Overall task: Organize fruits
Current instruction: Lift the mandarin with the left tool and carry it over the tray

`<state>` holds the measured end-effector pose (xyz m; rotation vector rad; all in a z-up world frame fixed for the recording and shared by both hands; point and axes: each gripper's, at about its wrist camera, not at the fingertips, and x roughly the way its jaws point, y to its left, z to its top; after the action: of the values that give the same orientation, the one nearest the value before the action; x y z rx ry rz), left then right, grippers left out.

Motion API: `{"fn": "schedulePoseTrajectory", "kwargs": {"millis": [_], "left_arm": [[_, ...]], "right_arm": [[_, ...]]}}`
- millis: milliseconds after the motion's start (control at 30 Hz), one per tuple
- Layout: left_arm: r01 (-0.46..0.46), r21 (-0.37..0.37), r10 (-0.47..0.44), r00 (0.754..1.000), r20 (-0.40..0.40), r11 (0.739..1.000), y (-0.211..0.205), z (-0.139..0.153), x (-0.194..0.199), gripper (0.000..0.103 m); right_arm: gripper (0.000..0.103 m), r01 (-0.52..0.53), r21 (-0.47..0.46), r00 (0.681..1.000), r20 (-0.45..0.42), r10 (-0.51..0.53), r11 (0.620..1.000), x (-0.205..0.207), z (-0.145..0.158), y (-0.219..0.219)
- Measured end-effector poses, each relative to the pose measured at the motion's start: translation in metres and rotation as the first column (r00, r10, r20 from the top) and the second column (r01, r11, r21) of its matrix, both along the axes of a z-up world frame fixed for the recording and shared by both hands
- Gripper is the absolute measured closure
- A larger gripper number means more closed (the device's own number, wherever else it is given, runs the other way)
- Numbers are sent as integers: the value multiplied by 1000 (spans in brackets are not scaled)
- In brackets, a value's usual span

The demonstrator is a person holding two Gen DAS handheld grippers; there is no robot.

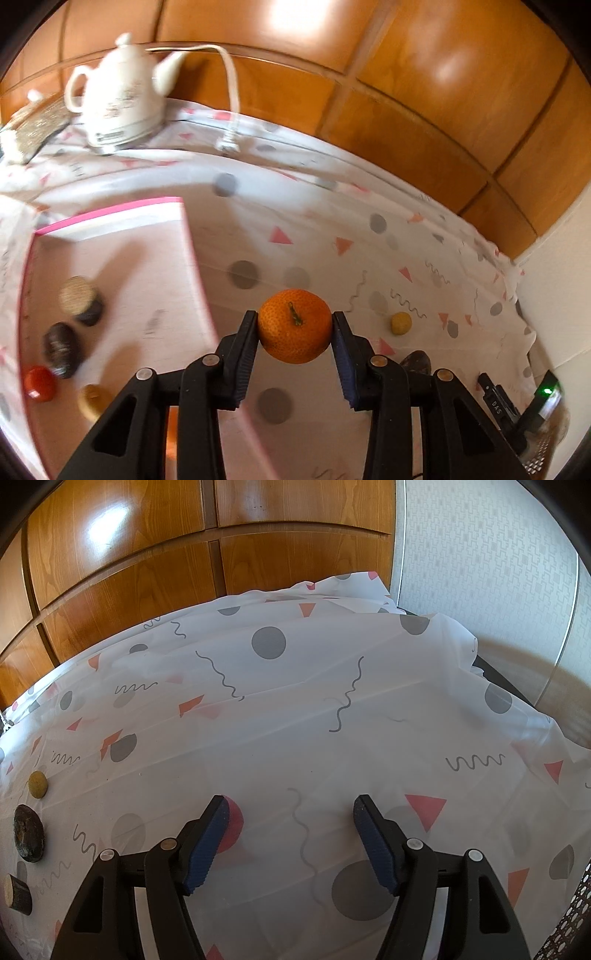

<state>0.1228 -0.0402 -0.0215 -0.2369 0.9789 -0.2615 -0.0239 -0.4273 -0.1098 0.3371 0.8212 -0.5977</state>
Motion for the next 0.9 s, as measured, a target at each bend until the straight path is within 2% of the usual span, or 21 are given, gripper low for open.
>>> {"fn": "schedulePoseTrajectory", "kwargs": {"millis": [200,367,667,900], "left_arm": [[-118,8,118,993,-23,993,60,-11,-7,64],[-168,36,170,984,-48,985,90,-29,-6,64],[-179,56,183,981,-66,982,96,-44,-10,64],[-186,81,190,981,-49,979,96,-47,-17,63]], "right_arm": [[32,0,-1,1000,-3,0,1000,0,0,0],[32,2,-3,1000,-4,-2,1000,0,0,1],[32,1,-13,1000,-10,-1,1000,-1,0,3],[32,2,-16,1000,-17,-2,1000,-1,0,3]]}}
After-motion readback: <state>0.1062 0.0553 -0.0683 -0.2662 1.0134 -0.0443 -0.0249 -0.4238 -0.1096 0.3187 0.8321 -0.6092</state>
